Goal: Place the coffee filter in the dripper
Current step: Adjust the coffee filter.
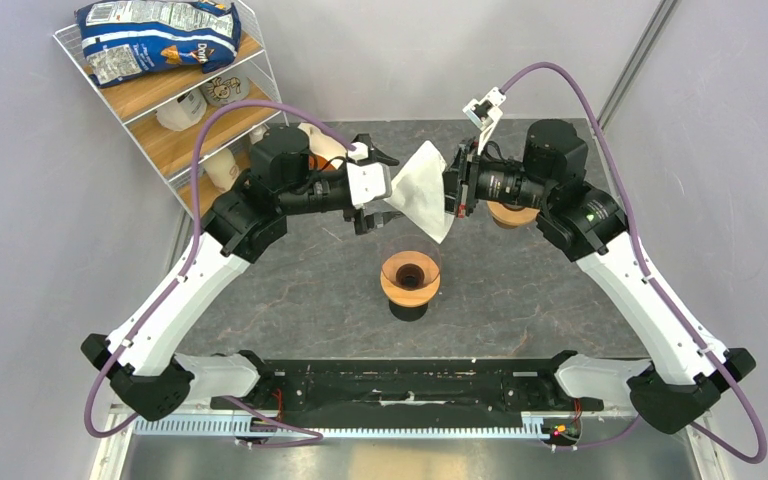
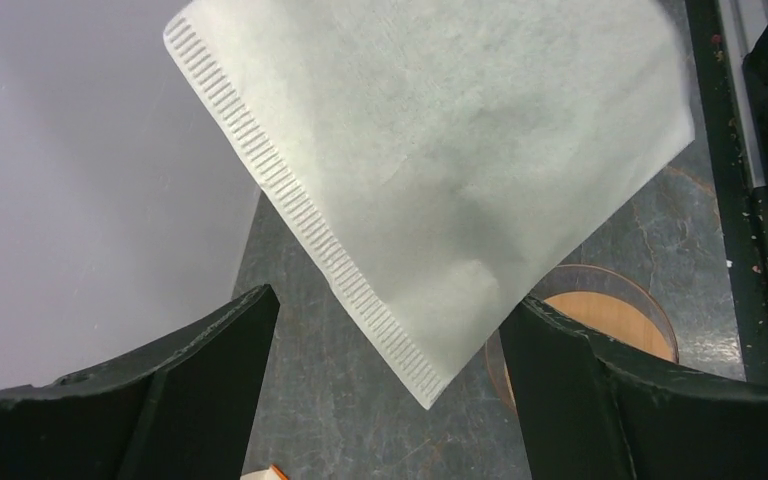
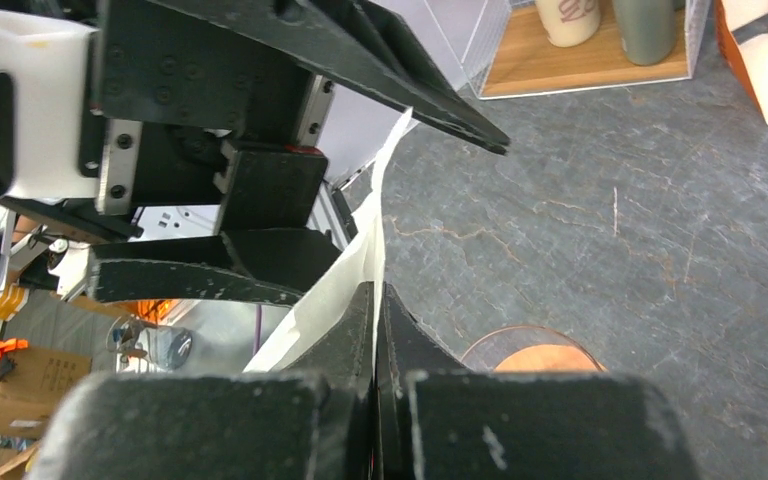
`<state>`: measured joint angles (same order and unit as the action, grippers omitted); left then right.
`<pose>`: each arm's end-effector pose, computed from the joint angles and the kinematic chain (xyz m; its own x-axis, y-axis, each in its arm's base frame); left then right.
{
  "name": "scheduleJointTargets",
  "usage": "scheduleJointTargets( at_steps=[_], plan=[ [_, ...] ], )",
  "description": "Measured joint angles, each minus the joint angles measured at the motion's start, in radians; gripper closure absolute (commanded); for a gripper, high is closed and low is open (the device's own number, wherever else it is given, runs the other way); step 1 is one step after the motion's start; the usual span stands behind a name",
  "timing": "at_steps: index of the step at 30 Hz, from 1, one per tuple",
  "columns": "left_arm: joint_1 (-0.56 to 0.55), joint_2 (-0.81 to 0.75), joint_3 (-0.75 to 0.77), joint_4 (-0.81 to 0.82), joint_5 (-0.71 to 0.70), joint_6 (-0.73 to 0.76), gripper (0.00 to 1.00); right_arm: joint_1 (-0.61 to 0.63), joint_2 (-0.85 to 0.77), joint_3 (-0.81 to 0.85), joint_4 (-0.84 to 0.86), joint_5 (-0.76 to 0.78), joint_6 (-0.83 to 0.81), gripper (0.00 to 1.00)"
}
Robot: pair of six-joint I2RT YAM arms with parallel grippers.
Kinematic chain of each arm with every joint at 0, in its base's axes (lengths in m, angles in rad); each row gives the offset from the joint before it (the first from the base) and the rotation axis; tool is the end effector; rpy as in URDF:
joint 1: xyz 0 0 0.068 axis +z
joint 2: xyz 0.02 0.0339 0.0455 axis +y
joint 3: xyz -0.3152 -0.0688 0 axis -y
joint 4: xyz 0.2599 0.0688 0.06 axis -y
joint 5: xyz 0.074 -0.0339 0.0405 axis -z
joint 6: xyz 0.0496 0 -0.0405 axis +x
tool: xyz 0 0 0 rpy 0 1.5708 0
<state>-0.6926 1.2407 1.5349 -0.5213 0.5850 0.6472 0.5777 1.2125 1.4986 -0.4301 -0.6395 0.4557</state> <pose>0.1838 -0.1881 0.5185 0.4324 0.2944 -0.8523 0.8595 0.1511 0.4883 0.1970 0.1638 0.5233 -0.5185 0.0835 -0.8510 -0.7848 0.3485 0.5124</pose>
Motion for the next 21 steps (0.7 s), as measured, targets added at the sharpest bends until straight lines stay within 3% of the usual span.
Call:
scheduleJointTargets(
  at_steps=[6, 16, 18, 21],
  plan=[
    [0.000, 0.000, -0.004, 0.000, 0.010, -0.015, 0.33, 0.000, -0.012, -0.012, 0.030, -0.040, -0.003, 1.00],
    [0.000, -0.004, -0.006, 0.001, 0.065, -0.022, 0.46, 0.000, -0.019, -0.024, 0.042, -0.043, -0.005, 1.00],
    [0.000, -0.011, -0.008, 0.005, 0.073, -0.023, 0.48, 0.000, -0.022, -0.027, 0.041, -0.040, -0.009, 0.84],
    [0.000, -0.018, -0.011, 0.014, 0.080, -0.024, 0.49, 0.000, -0.023, -0.029, 0.040, -0.037, -0.015, 0.79]
  ],
)
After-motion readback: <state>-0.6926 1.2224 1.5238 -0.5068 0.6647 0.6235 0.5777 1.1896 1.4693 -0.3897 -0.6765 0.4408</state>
